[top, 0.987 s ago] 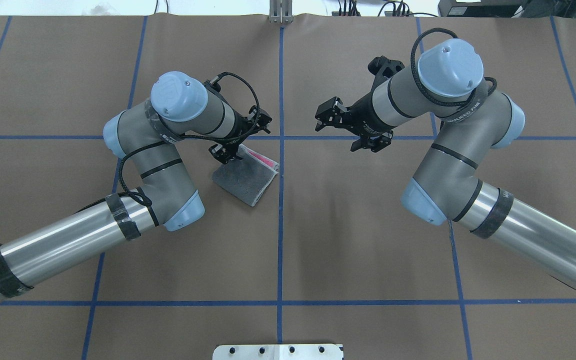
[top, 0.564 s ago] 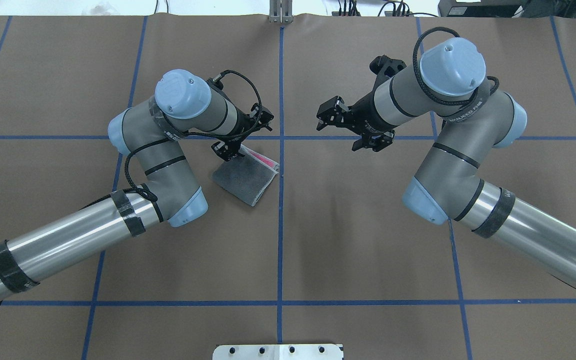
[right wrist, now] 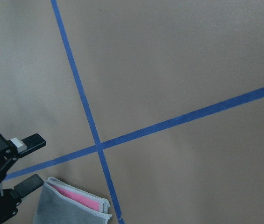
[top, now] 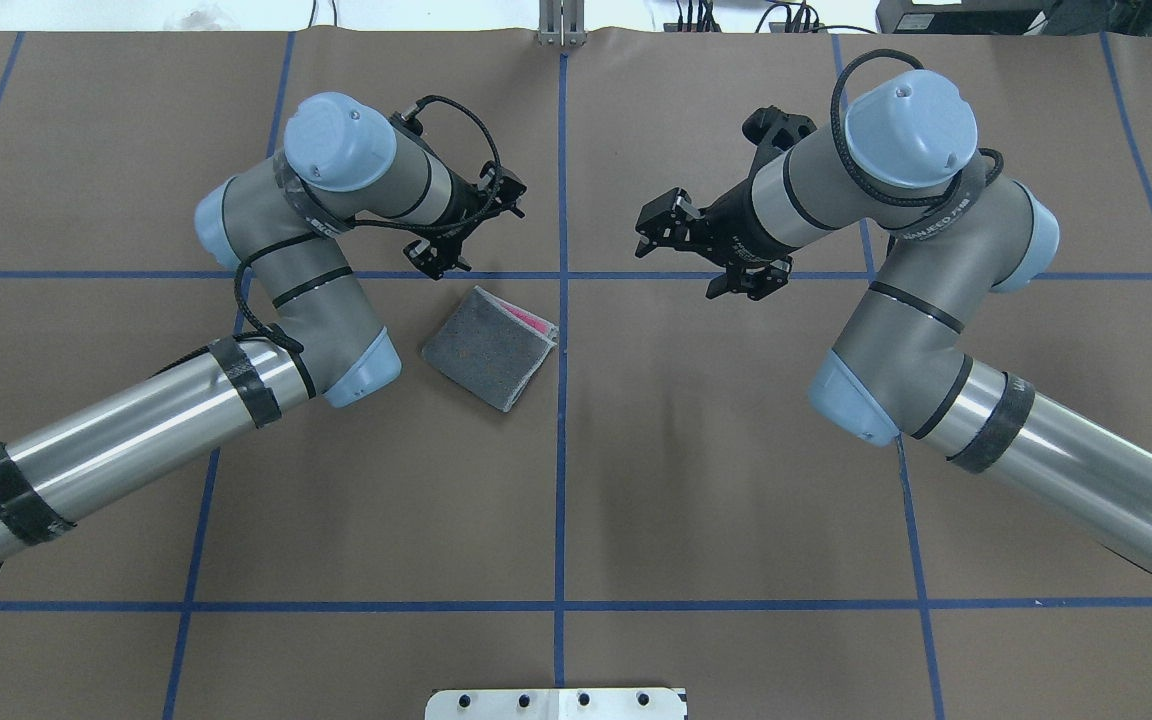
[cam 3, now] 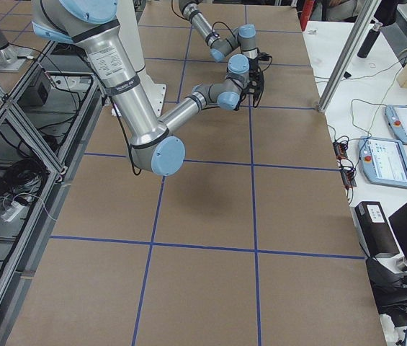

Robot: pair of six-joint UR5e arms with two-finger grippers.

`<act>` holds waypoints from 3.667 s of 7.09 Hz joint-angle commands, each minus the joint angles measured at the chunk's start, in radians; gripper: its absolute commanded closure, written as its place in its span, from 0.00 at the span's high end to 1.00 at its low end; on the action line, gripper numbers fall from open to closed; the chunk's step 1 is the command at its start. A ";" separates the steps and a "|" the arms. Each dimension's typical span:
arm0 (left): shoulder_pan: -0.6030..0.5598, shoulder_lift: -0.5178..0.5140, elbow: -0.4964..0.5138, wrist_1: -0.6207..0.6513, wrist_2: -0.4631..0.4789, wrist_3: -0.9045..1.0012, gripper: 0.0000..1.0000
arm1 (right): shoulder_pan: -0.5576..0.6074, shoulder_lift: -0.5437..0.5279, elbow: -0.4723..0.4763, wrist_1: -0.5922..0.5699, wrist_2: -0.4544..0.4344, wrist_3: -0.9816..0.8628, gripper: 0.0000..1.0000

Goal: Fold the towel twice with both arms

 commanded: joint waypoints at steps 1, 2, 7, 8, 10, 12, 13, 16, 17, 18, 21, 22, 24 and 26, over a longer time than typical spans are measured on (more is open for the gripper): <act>-0.105 0.010 -0.020 0.006 -0.143 0.027 1.00 | 0.046 -0.026 -0.003 -0.008 0.013 -0.048 1.00; -0.191 0.063 -0.063 0.006 -0.225 0.059 1.00 | 0.077 -0.052 0.000 -0.040 0.018 -0.138 1.00; -0.474 0.460 -0.237 0.011 -0.331 0.776 1.00 | 0.227 -0.183 0.020 -0.275 0.033 -0.644 1.00; -0.532 0.543 -0.234 0.013 -0.350 0.979 1.00 | 0.273 -0.223 0.020 -0.289 0.033 -0.733 1.00; -0.632 0.669 -0.232 0.047 -0.351 1.338 1.00 | 0.366 -0.323 0.040 -0.333 0.033 -0.972 1.00; -0.695 0.715 -0.235 0.097 -0.338 1.585 1.00 | 0.468 -0.384 0.055 -0.442 0.024 -1.210 1.00; -0.695 0.717 -0.237 0.156 -0.336 1.654 1.00 | 0.526 -0.436 0.048 -0.444 0.032 -1.369 1.00; -0.821 0.720 -0.269 0.325 -0.336 2.019 1.00 | 0.691 -0.500 0.060 -0.467 0.217 -1.422 1.00; -0.836 0.723 -0.322 0.377 -0.336 2.044 1.00 | 0.694 -0.489 0.064 -0.459 0.213 -1.417 1.00; -0.848 0.723 -0.368 0.451 -0.336 2.105 1.00 | 0.695 -0.512 0.065 -0.450 0.204 -1.423 1.00; -0.864 0.725 -0.503 0.677 -0.237 2.202 1.00 | 0.718 -0.543 0.086 -0.465 0.203 -1.428 1.00; -0.867 0.729 -0.583 0.824 -0.218 2.248 1.00 | 0.727 -0.544 0.077 -0.470 0.203 -1.446 1.00; -0.853 0.809 -0.579 0.812 -0.209 2.244 1.00 | 0.794 -0.560 0.077 -0.615 0.203 -1.608 1.00; -0.851 0.814 -0.473 0.647 -0.220 2.238 1.00 | 0.845 -0.592 0.094 -0.717 0.216 -1.714 1.00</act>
